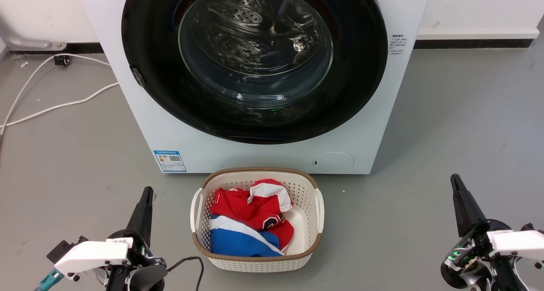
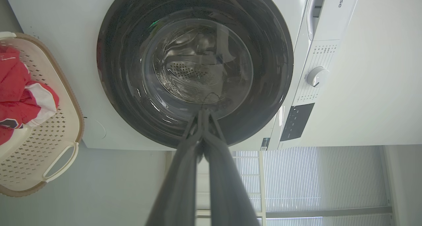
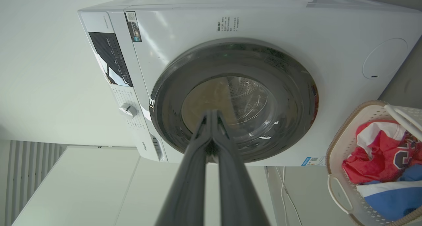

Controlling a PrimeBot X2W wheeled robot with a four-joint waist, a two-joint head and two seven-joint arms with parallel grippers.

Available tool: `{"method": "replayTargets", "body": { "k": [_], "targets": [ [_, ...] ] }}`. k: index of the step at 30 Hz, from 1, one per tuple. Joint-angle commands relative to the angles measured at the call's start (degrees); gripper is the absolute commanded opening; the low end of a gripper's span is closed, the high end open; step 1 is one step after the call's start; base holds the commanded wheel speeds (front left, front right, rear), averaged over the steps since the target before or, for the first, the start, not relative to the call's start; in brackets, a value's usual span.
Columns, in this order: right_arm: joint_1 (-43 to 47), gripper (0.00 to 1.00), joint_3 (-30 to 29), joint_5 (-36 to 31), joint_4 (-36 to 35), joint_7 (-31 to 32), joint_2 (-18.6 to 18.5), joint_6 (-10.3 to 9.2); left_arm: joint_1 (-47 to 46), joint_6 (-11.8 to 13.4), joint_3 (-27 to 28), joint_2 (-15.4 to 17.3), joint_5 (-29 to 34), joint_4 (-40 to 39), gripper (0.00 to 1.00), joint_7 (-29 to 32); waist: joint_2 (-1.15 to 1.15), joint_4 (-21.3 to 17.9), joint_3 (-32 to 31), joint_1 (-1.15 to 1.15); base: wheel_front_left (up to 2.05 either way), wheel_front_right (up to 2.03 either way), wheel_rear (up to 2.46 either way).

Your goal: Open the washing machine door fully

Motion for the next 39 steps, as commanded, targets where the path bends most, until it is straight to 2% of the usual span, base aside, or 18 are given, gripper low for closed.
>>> {"method": "replayTargets", "body": {
  "k": [1,38,39],
  "targets": [
    [-0.6,0.00,-0.1,0.1,0.0,0.2,0.1,0.00,-0.6,0.0,0.2,0.0,0.2,0.1,0.00,0.3,0.00,0.0,0.0,0.00,0.00,0.00,0.00],
    [-0.6,0.00,-0.1,0.0,0.0,0.2,0.1,0.00,-0.6,0.0,0.5,-0.2,0.5,0.1,0.00,0.4,0.00,0.0,0.0,0.00,0.00,0.00,0.00],
    [0.0,1.00,0.0,0.0,0.0,0.0,0.0,0.00,0.0,0.0,0.3,-0.2,0.2,0.0,1.00,0.4,0.00,0.0,0.0,0.00,0.00,0.00,0.00]
  ]
}}
